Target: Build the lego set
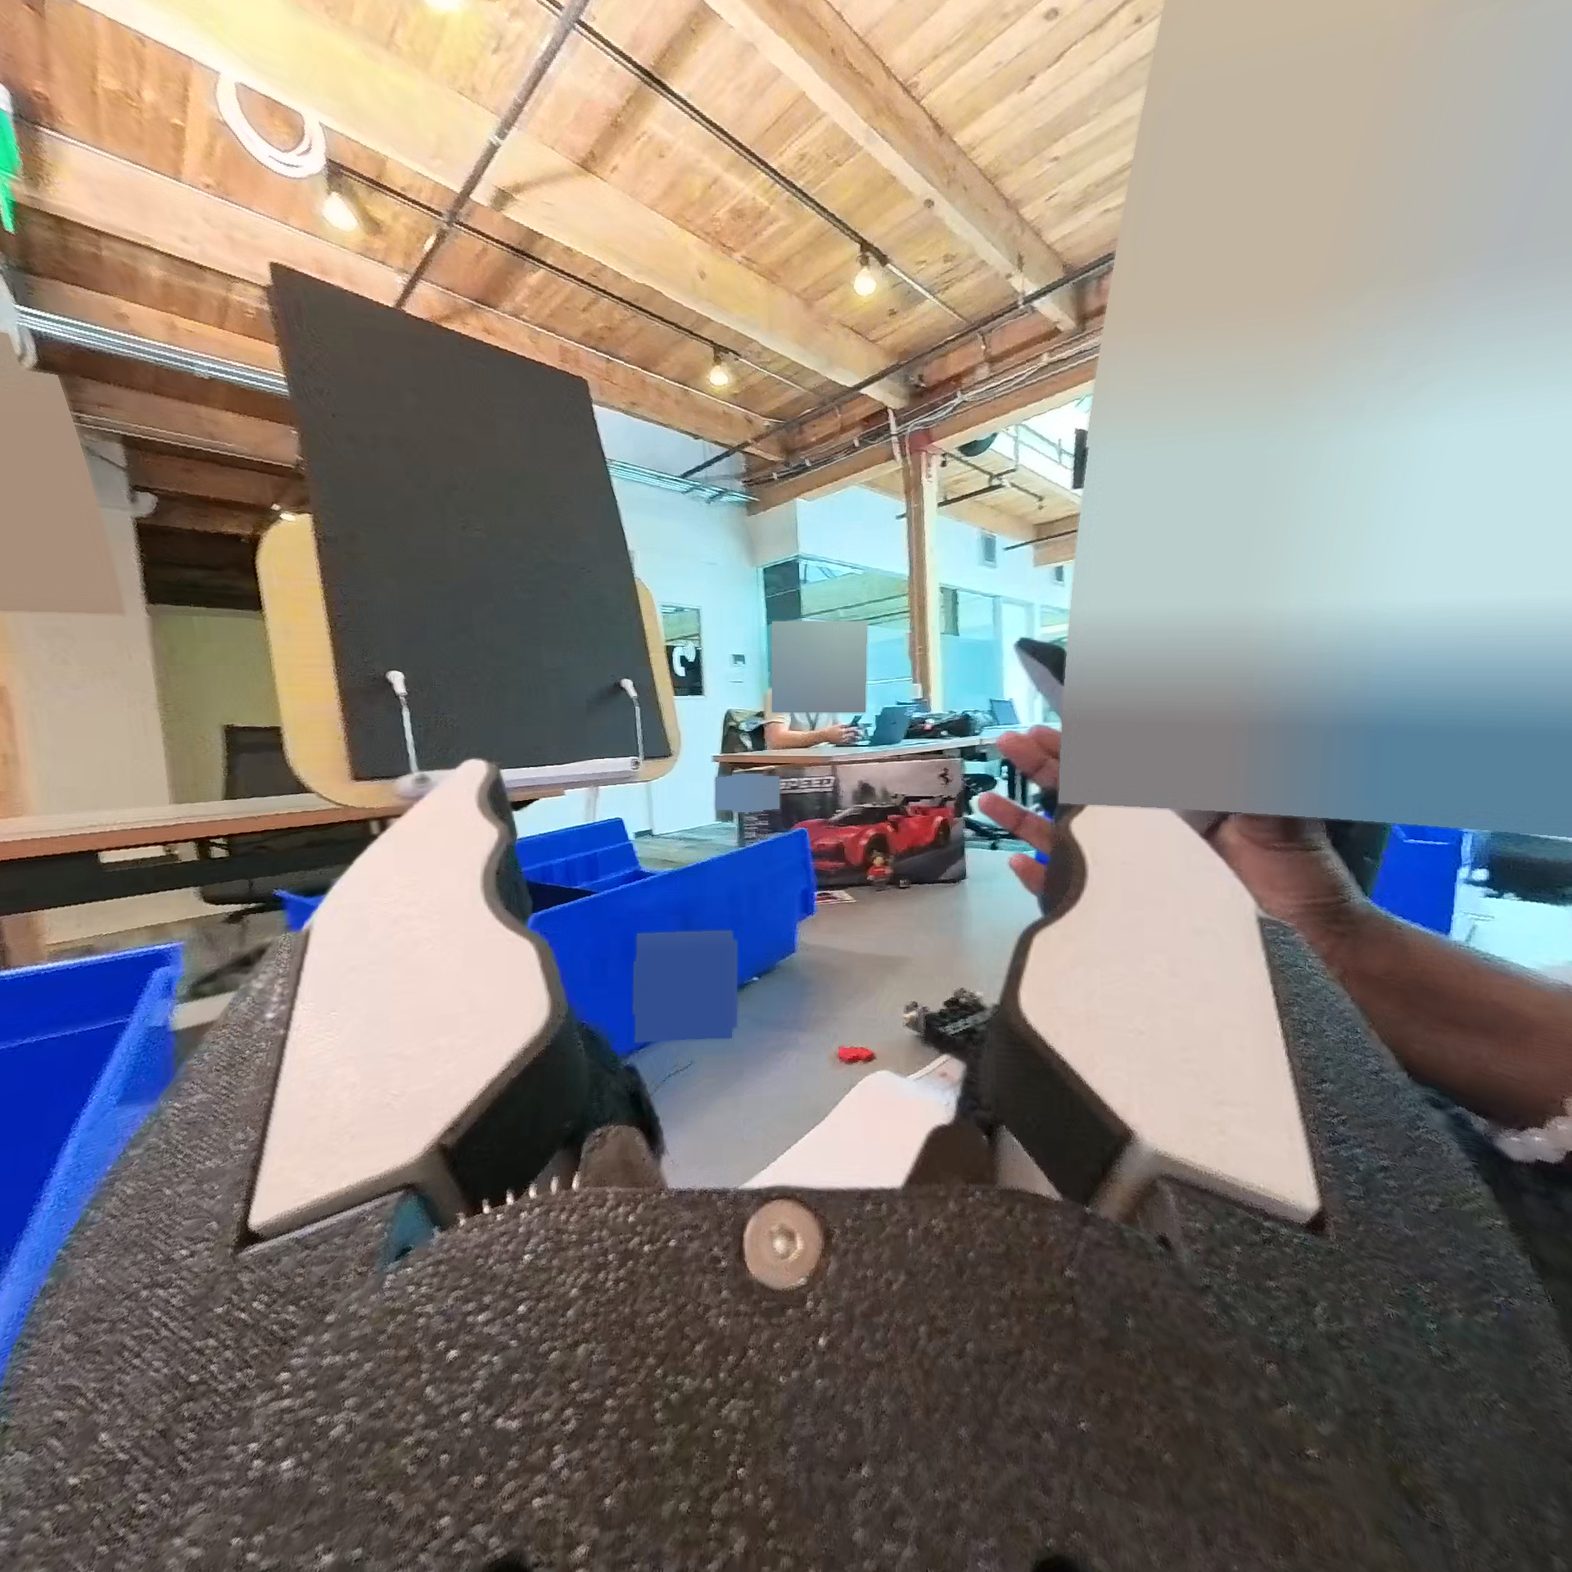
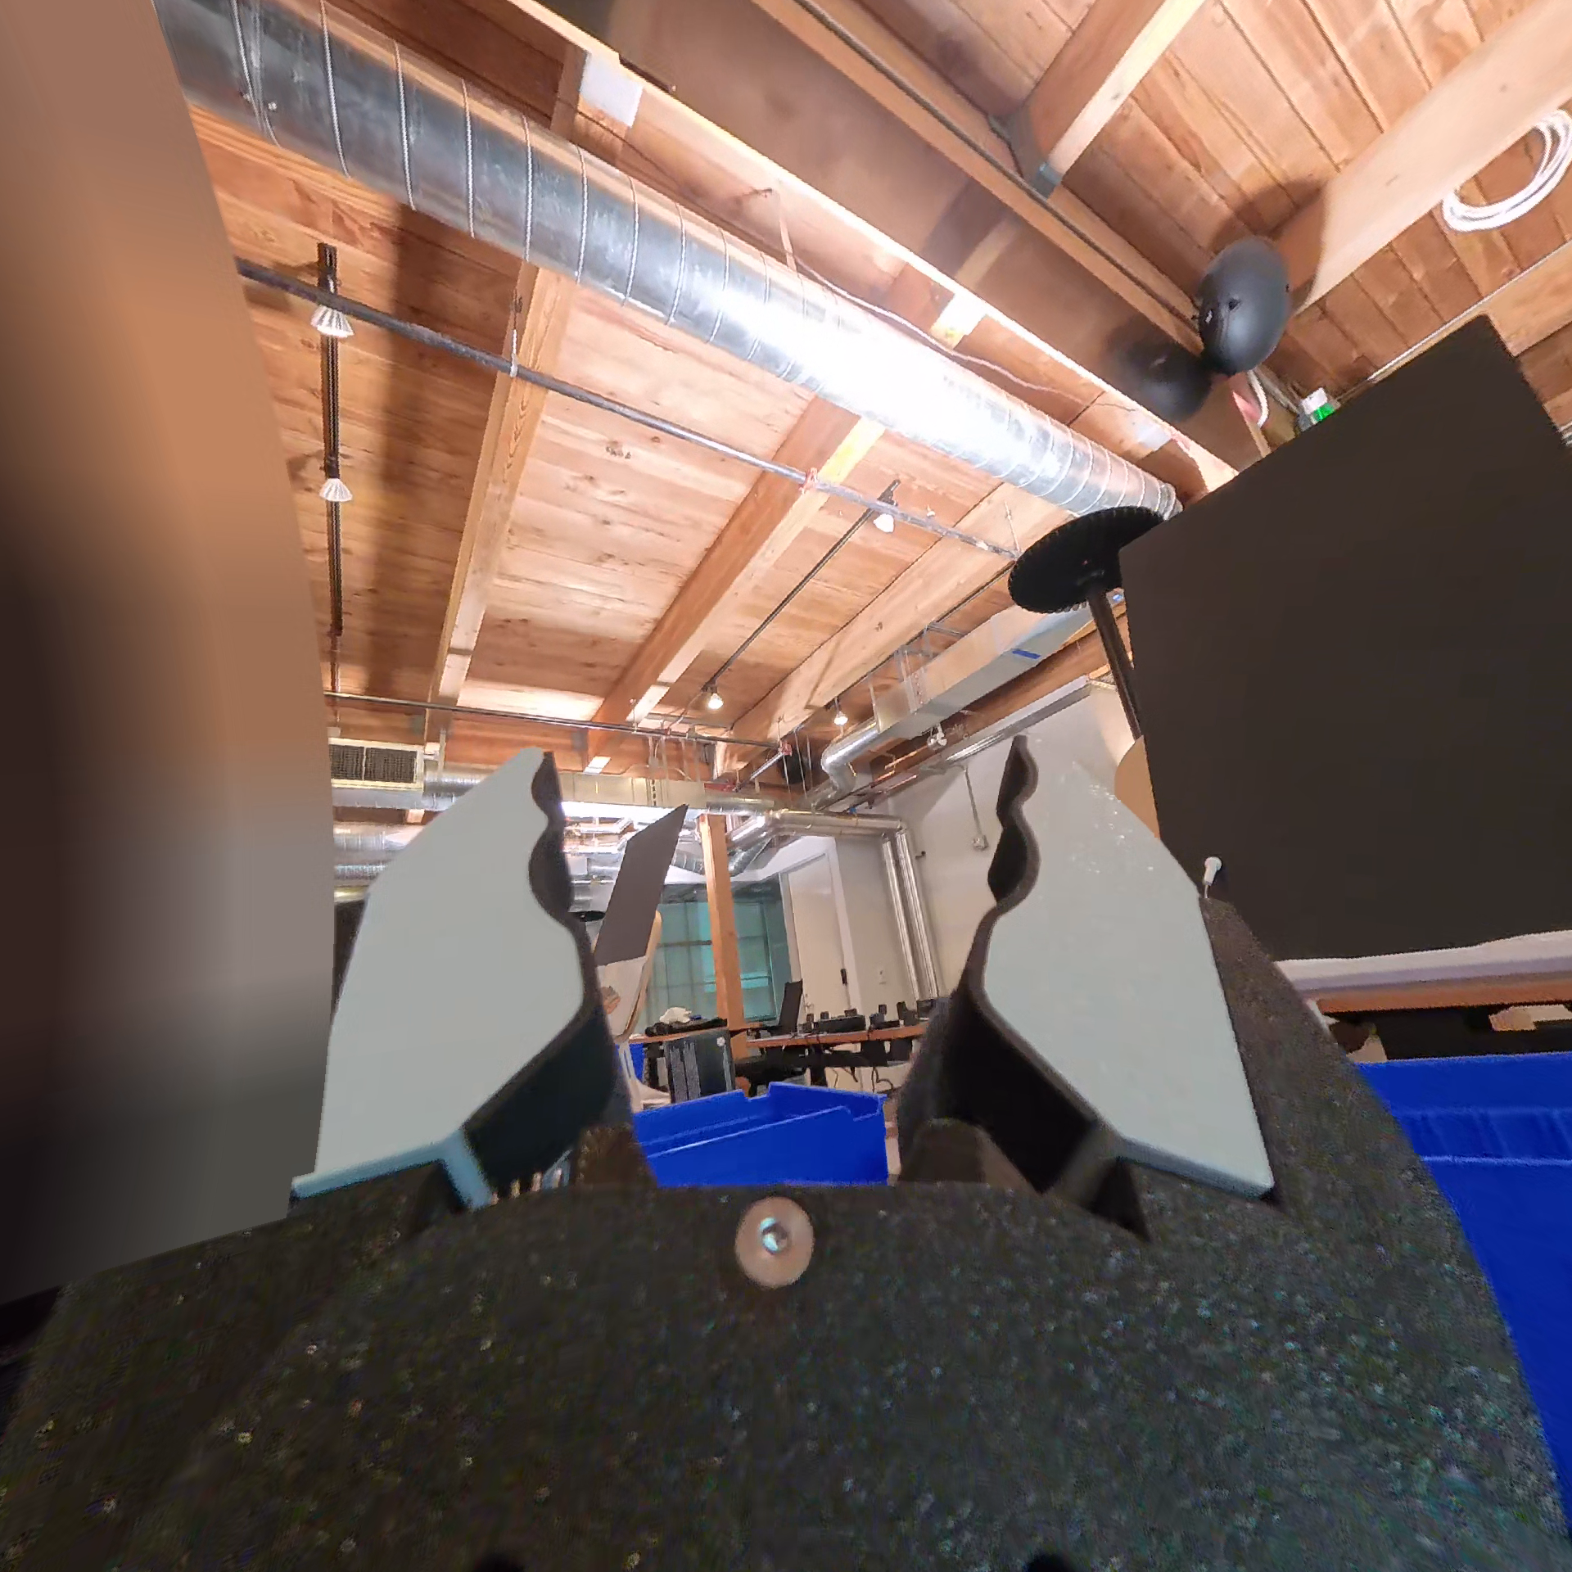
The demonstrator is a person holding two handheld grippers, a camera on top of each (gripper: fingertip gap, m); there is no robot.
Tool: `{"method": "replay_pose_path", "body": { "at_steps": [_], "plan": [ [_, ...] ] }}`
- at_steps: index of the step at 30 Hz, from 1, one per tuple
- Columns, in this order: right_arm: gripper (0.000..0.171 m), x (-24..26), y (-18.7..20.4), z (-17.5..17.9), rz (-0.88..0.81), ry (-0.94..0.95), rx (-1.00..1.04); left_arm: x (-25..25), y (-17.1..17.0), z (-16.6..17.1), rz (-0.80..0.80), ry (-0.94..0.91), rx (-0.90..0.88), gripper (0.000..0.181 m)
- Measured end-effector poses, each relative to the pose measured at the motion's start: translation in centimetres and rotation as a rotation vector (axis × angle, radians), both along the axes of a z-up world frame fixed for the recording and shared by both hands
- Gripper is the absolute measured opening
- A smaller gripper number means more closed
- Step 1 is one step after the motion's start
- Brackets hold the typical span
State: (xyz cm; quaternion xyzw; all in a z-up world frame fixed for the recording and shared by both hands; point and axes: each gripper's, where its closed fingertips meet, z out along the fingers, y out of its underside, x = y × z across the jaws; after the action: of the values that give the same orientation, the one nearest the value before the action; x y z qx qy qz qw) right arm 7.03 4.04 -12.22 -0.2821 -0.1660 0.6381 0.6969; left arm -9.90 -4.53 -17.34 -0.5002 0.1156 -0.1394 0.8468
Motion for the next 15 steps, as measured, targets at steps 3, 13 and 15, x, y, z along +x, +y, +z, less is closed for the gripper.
{"method": "replay_pose_path", "body": {
  "at_steps": [3,13,15],
  "plan": [
    [0.094,0.2,-0.2,0.2,-0.075,-0.018,0.053,0.7,0.0,0.0,-0.059,-0.026,-0.007,0.118],
    [0.077,3.7,-8.3,0.8,0.073,-0.659,0.184,1.2,1.0,-1.3,-0.016,0.084,-0.075,0.11],
    [0.066,9.7,-6.9,-2.0,-0.043,-0.832,0.128,0.9,1.5,-1.6,0.02,0.113,-0.1,0.107]
  ]
}}
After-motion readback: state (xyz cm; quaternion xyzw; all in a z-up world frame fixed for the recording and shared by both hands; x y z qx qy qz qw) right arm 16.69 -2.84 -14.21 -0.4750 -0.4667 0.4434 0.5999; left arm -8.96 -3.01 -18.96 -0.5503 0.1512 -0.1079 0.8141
